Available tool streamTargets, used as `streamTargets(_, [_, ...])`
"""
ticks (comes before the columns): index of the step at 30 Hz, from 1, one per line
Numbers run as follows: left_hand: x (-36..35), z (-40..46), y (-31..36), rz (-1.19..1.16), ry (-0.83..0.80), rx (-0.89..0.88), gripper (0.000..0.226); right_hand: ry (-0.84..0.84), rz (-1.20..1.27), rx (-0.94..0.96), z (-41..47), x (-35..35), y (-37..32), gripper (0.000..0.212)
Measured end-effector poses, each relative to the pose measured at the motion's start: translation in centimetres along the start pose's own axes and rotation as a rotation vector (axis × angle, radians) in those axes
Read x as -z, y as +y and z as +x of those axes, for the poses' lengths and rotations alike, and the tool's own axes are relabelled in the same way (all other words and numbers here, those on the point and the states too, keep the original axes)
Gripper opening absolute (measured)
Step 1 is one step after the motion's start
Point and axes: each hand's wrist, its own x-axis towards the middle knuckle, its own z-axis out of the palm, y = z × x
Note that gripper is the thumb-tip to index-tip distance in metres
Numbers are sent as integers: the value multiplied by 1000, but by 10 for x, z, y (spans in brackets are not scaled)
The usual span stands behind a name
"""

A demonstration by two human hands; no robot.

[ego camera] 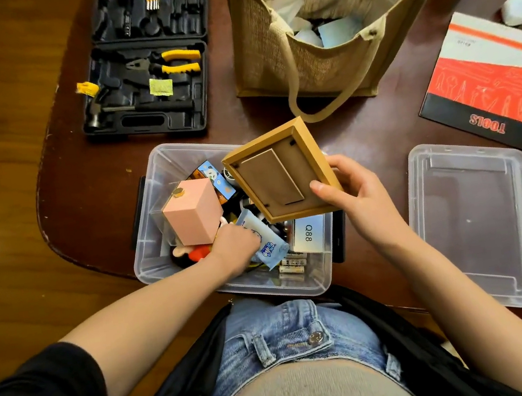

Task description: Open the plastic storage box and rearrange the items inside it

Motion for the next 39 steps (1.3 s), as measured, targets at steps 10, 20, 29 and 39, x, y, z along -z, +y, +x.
streamTargets(10, [2, -6, -15, -126, -76, -203, 33, 10, 14, -12, -4, 5, 5, 21])
streamTargets(20, [5, -3, -22, -113, 221, -144, 70, 13, -12, 8, -2, 7, 4, 22])
streamTargets(29, [33, -20, -38, -439, 510, 142, 65, 61, 41, 44, 0, 15, -5, 20])
streamTargets(39, [29, -30, -24, -394, 129, 75, 22, 50, 53, 26, -1, 10, -2, 22])
